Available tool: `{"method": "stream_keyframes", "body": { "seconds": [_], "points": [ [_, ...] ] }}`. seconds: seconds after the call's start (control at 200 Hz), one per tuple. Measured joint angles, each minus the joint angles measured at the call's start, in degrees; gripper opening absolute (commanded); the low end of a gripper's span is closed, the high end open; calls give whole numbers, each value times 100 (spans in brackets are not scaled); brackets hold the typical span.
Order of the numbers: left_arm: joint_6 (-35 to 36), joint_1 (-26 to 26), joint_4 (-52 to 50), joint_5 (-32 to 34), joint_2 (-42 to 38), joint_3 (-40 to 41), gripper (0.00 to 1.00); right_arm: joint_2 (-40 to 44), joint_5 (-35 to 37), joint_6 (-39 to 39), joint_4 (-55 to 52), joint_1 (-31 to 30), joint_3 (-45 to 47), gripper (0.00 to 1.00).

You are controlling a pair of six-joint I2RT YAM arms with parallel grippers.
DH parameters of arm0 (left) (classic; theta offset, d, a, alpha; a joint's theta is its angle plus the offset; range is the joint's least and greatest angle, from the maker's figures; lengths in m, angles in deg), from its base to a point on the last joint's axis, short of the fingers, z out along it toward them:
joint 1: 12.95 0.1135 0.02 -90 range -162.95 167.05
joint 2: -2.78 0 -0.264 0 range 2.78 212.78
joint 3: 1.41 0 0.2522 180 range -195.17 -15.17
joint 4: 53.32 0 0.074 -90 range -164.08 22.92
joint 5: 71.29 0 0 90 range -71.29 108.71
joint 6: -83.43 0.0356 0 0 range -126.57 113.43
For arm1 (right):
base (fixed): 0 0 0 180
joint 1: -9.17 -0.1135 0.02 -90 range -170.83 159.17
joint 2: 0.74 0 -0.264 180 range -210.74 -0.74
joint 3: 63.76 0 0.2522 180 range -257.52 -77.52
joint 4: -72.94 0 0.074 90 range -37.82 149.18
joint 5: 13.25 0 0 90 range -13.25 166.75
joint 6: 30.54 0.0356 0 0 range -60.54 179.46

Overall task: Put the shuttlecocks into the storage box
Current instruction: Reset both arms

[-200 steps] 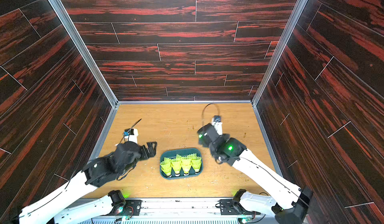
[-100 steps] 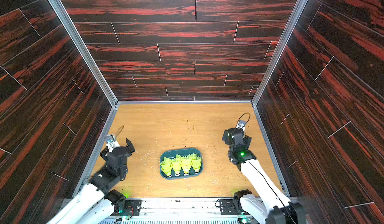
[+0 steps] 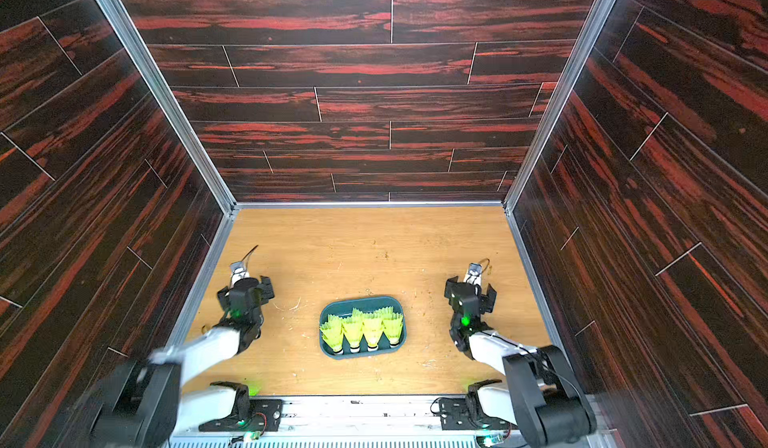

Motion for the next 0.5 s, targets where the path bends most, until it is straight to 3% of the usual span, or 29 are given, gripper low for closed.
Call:
{"method": "stream_keyframes", "body": {
  "seconds": [0.291,0.496],
  "points": [
    [101,404,1762,-570,1222,-175,100,-850,-837,-531,2238,409,109,98],
    [72,452,2304,-636,1296,87,100,-1687,-1143,-680,3746,452,509,98]
  ]
}}
